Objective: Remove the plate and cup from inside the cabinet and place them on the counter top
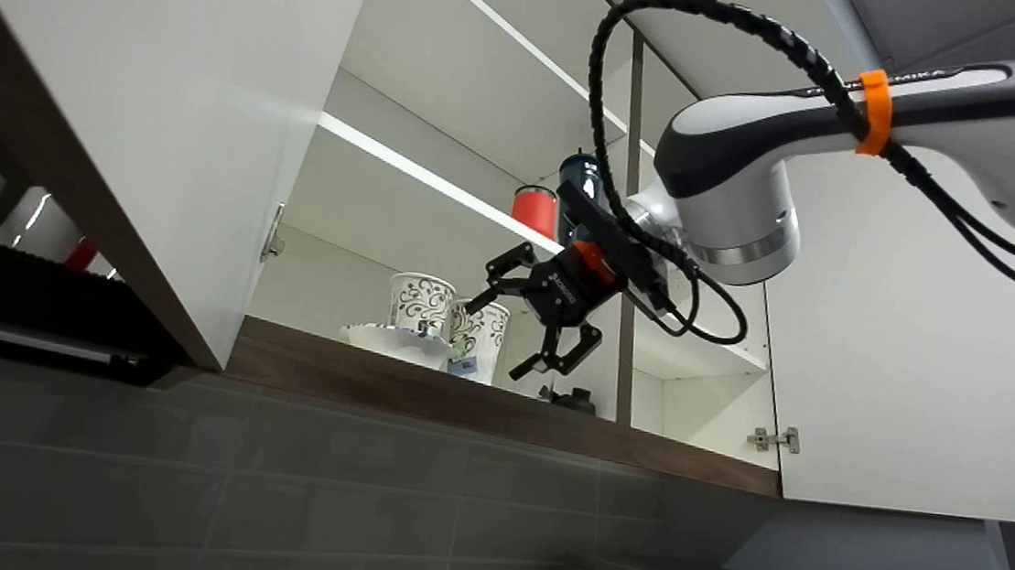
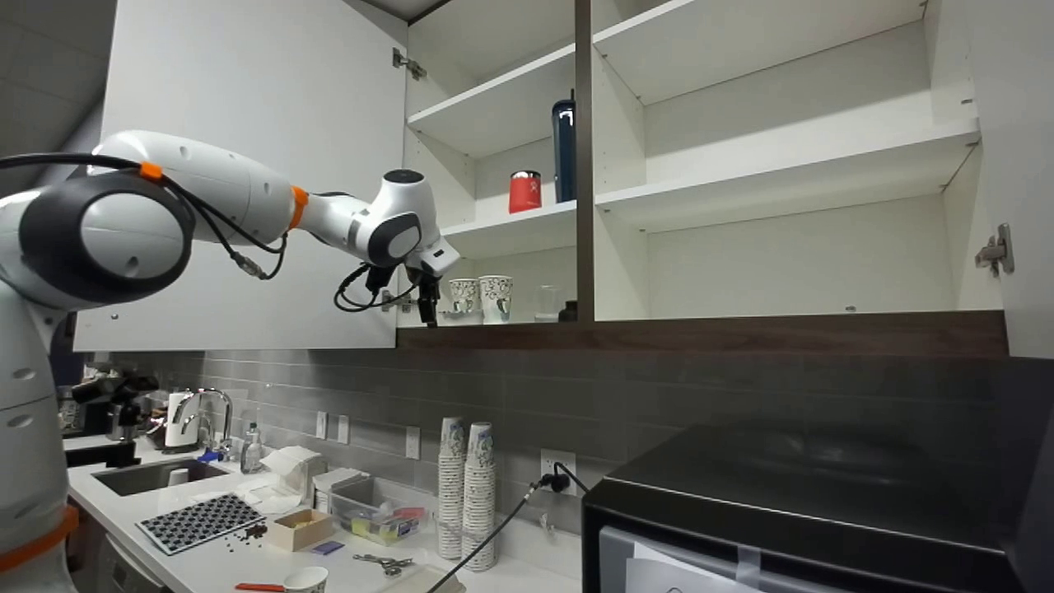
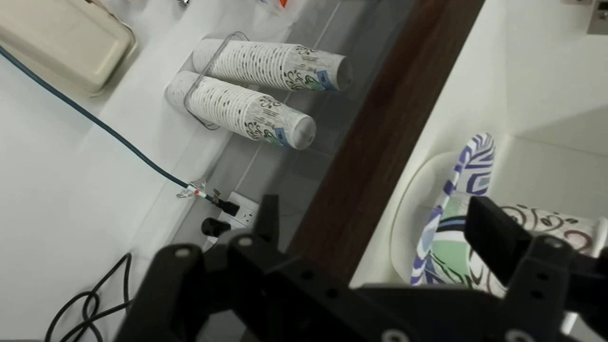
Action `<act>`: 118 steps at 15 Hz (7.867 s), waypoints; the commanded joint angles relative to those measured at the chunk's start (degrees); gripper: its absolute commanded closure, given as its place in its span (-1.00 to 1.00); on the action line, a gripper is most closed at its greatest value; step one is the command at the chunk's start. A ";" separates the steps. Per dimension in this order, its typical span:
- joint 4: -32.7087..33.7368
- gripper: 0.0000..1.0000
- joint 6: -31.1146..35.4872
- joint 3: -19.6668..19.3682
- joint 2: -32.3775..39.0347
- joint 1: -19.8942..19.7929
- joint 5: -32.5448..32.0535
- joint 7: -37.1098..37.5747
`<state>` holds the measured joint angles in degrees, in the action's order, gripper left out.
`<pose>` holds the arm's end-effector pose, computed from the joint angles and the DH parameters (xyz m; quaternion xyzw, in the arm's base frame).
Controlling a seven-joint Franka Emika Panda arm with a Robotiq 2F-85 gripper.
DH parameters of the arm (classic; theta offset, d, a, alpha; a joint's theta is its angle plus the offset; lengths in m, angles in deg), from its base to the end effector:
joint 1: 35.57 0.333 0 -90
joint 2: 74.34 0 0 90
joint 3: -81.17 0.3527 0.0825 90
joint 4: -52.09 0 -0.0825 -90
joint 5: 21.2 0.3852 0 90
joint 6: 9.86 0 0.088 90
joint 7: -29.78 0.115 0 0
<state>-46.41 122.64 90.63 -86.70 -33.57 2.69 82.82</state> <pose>0.5137 0.1289 0.7878 -0.8217 0.3801 -0.2305 0.3567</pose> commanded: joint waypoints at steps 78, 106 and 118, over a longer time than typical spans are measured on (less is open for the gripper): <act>-12.10 0.98 -6.91 -3.34 -12.64 5.05 2.93 -11.18; -33.14 0.98 -0.58 -6.67 -11.77 -0.41 7.72 -27.16; -37.94 0.93 9.70 -7.96 -4.16 0.02 14.32 -34.83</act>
<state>-84.42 132.43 82.68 -90.85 -33.53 17.13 47.87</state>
